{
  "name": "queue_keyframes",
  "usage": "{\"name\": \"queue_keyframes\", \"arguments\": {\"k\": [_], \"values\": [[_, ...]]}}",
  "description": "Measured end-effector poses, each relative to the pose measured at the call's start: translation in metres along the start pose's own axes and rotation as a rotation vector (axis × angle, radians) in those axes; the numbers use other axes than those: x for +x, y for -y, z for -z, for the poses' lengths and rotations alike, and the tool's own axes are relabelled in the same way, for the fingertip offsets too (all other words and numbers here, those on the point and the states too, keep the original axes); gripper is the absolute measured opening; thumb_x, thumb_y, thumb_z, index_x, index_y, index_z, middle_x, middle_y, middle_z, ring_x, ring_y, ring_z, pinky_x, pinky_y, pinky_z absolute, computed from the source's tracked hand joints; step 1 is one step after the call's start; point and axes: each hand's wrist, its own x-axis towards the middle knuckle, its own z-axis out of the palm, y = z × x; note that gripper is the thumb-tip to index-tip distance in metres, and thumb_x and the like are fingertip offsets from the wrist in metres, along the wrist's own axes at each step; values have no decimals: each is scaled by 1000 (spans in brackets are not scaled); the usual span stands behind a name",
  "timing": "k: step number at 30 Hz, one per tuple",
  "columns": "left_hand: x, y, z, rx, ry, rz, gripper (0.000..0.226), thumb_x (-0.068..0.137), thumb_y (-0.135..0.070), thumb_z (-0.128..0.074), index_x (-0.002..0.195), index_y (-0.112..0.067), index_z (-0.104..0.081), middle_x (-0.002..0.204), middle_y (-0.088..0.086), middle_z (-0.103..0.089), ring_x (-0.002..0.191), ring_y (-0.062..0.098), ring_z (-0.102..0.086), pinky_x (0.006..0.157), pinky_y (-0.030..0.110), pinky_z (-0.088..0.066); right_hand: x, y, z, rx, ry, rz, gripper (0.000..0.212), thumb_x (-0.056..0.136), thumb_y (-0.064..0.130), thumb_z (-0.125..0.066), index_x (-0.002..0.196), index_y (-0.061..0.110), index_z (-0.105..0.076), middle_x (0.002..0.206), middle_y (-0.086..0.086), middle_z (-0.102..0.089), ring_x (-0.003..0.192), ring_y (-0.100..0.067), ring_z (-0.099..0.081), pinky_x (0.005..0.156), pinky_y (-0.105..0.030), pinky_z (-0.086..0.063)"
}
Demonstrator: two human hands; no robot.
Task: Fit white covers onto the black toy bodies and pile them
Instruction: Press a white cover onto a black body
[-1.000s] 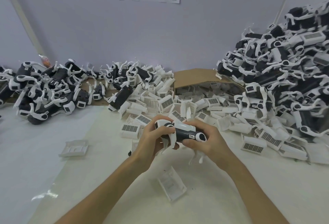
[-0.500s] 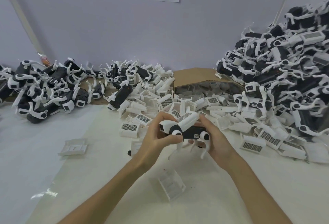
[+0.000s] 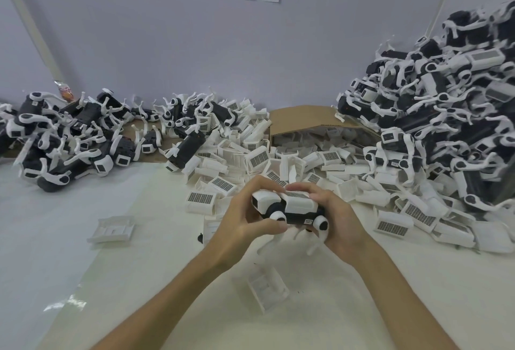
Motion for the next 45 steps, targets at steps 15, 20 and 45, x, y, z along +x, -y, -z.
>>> {"name": "queue_keyframes", "arguments": {"k": [15,20,45], "values": [[5,3,3,-249,25,95,51,55,-22,-69,98,3,-54,89,26,-58,73,45,-62,58,37,-52,-7,2,3,-89,382,-244,47,99,44,-48,116,5,-68,97,-20,-68,74,-20,-66,52,-24,-49],[6,1,5,-236,40,97,50,55,-20,-67,99,1,-56,95,39,-52,74,50,-62,59,38,-52,-7,1,2,-102,343,-222,43,99,44,-51,121,11,-66,102,-18,-68,83,-19,-64,55,-22,-47],[6,-5,10,-138,57,196,13,73,-8,-63,74,-19,-56,98,2,-67,85,20,-61,64,31,-53,-6,-5,-5,-273,254,-75,27,84,29,-67,101,9,-61,86,-4,-63,76,-17,-64,64,-24,-54]]}}
